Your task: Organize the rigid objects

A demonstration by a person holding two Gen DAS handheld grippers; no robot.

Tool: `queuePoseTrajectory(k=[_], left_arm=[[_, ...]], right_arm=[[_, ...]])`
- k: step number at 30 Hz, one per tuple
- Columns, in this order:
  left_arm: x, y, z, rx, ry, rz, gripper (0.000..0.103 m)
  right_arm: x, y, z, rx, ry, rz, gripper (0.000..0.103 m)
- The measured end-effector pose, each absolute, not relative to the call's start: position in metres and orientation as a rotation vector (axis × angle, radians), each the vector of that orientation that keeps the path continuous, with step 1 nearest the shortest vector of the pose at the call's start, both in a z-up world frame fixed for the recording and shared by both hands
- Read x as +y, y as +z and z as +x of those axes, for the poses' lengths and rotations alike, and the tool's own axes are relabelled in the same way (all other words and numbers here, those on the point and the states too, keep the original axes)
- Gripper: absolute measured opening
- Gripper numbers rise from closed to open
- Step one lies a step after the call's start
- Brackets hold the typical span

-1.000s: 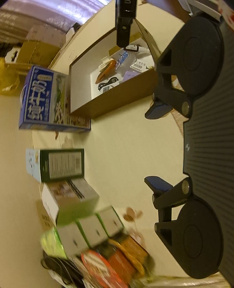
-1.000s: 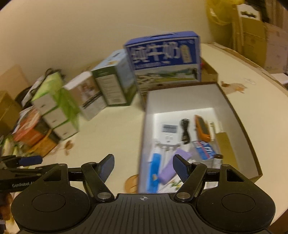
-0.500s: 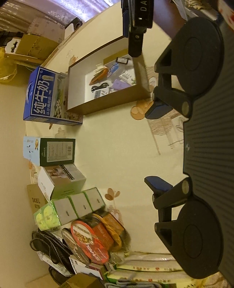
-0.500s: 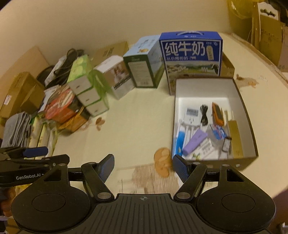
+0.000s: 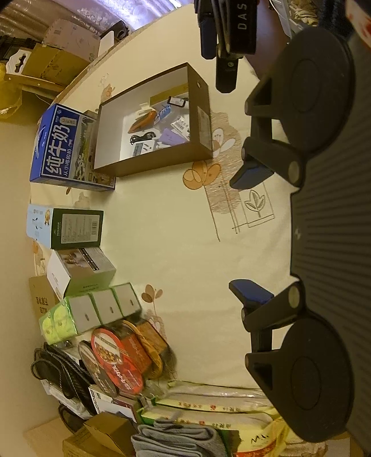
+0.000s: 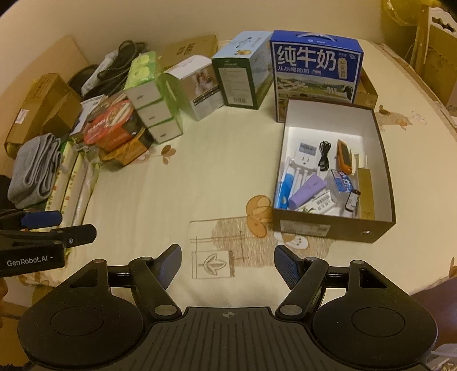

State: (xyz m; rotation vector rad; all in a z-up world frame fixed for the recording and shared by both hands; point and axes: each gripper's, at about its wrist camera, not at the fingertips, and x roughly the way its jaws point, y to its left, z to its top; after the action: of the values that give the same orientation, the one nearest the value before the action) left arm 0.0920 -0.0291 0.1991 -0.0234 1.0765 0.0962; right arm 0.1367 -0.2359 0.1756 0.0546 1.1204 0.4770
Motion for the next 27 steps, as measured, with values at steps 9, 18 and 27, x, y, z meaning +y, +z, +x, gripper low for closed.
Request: queuePoseTrajectory(k=[9,18,27], left_arm=[[-0.029,0.203,0.077,1.087,0.123,-0.025,0.066],[-0.027,0.205,0.071,1.086,0.131,-0.029,0.066],[-0.028,0.204,0.071,1.085,0.128,-0.028,0.066]], right_arm=[[-0.233,0.182,0.133,1.134,0.474,0.044,0.069],[-0.228,0.180,0.127,1.152,0.466,0.027,0.069],[-0.230,0.181,0.126,1.153,0.453,0.025,0.069]])
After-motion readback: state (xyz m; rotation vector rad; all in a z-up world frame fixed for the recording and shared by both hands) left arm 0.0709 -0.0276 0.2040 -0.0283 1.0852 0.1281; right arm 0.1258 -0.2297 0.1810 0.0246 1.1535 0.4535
